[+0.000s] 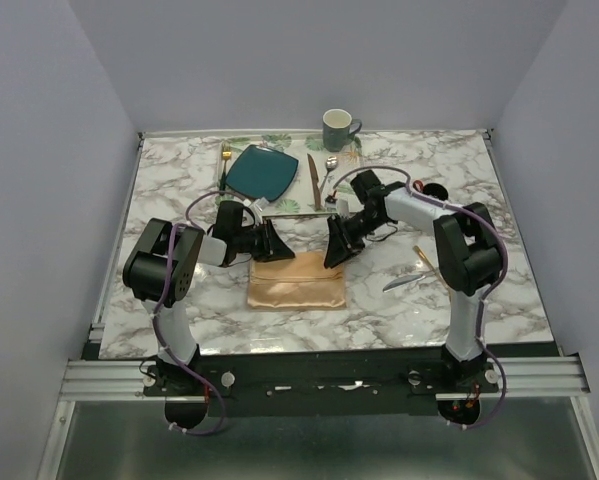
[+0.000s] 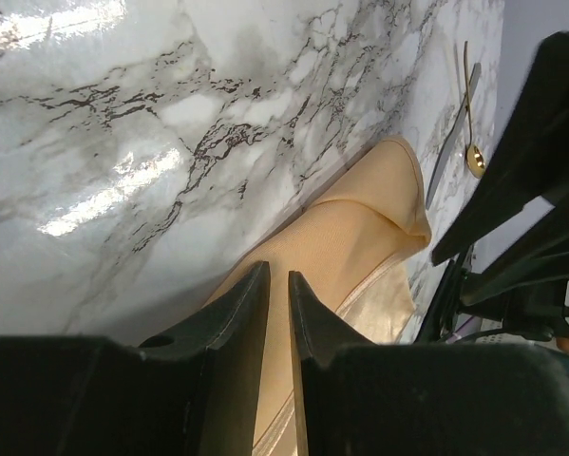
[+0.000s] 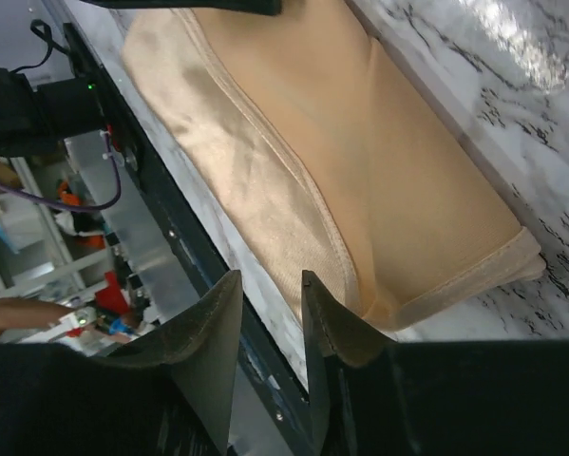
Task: Fold the napkin into a case and place the utensils inside
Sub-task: Fold the lower triangle-folded napkin at the center of the board.
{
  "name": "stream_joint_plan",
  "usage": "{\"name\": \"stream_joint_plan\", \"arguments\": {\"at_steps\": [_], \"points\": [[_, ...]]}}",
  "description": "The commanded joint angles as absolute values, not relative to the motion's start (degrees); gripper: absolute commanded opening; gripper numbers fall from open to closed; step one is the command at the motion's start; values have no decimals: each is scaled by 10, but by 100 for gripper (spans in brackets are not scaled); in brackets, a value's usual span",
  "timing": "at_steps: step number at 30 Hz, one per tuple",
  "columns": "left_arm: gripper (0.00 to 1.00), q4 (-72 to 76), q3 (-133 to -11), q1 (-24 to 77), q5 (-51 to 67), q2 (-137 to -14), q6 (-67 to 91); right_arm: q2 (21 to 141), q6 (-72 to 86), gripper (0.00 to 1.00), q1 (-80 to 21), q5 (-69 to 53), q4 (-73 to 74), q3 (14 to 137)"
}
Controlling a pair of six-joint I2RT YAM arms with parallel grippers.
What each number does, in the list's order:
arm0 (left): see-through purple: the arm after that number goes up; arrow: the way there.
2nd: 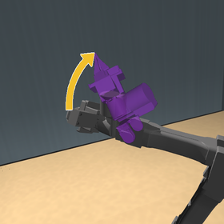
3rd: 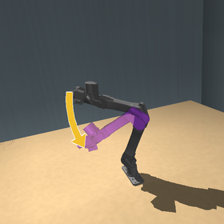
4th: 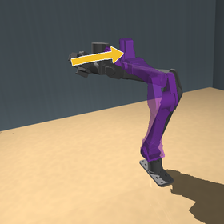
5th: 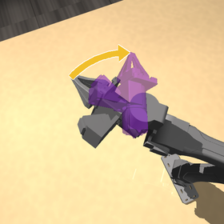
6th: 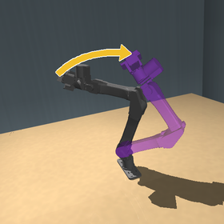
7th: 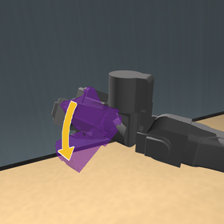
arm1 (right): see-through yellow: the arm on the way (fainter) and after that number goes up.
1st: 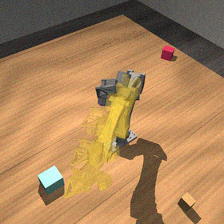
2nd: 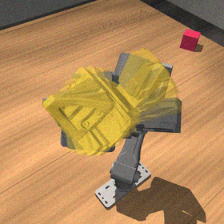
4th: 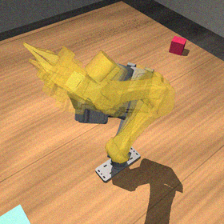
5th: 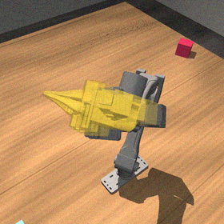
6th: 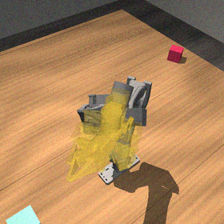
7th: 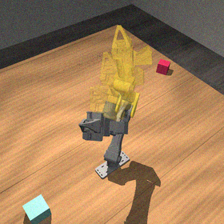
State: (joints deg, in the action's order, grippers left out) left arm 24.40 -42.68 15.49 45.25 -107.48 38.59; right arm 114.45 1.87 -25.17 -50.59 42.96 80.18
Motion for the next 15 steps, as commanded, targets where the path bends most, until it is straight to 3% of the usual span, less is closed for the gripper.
{"name": "stream_joint_plan", "arguments": {"at_steps": [1, 8, 14, 15], "points": [[31, 197, -416, 153, 419, -1094, 352, 1207, 90, 38, -238, -529, 371, 758], [54, 228, -407, 155, 485, -993, 364, 1254, 112, 29, -223, -512, 351, 736], [98, 279, -390, 184, 506, -951, 458, 1256, 120, 30, -224, -501, 335, 727], [99, 298, -387, 186, 505, -954, 468, 1255, 120, 30, -222, -499, 333, 726]]}}
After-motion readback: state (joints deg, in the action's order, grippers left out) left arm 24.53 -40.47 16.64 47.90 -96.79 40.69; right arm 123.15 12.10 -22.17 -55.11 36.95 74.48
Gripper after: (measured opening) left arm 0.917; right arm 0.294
